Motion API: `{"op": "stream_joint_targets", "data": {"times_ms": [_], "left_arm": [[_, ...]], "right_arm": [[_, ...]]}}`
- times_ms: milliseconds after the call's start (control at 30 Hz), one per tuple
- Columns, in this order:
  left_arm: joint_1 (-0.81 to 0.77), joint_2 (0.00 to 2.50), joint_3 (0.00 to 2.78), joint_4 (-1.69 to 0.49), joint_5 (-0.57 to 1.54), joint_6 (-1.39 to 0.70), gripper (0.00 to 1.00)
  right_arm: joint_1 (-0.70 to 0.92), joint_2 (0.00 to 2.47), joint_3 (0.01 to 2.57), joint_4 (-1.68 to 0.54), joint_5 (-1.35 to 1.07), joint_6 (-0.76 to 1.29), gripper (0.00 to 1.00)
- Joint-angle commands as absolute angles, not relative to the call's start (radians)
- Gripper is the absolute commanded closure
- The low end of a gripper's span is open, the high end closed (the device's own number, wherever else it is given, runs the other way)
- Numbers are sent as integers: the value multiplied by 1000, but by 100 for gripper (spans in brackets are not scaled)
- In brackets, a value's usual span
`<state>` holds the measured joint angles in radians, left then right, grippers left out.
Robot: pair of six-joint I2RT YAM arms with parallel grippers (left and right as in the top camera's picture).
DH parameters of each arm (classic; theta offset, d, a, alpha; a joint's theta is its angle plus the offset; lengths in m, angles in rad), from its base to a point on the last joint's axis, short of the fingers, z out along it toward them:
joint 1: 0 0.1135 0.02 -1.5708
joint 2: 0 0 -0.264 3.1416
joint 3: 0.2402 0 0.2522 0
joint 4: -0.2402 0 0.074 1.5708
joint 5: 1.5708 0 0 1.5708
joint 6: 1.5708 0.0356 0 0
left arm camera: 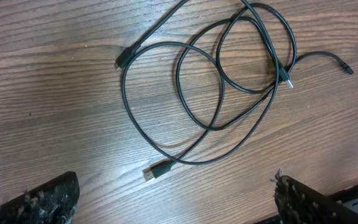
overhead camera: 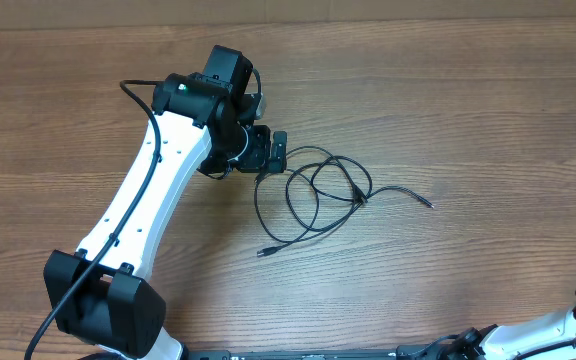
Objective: Untangle cables
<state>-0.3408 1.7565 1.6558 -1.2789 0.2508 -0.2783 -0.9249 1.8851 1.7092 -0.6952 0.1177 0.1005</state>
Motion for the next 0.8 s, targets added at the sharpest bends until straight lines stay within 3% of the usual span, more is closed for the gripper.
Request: {"op": "stream_joint_targets", "data": {"times_ms": [0, 400, 767], "left_arm": [[-347, 1752, 1658, -1279, 254, -262, 0], [-347, 1752, 1658, -1278, 254, -262, 0], [-347, 1752, 1658, -1278, 255, -262, 0]], "right_arm": [[-910, 1914, 1721, -700, 110, 101, 95], [-870, 1934, 1721, -704, 75, 101, 87], [-843, 1934, 1721, -725, 23, 105, 54]]}}
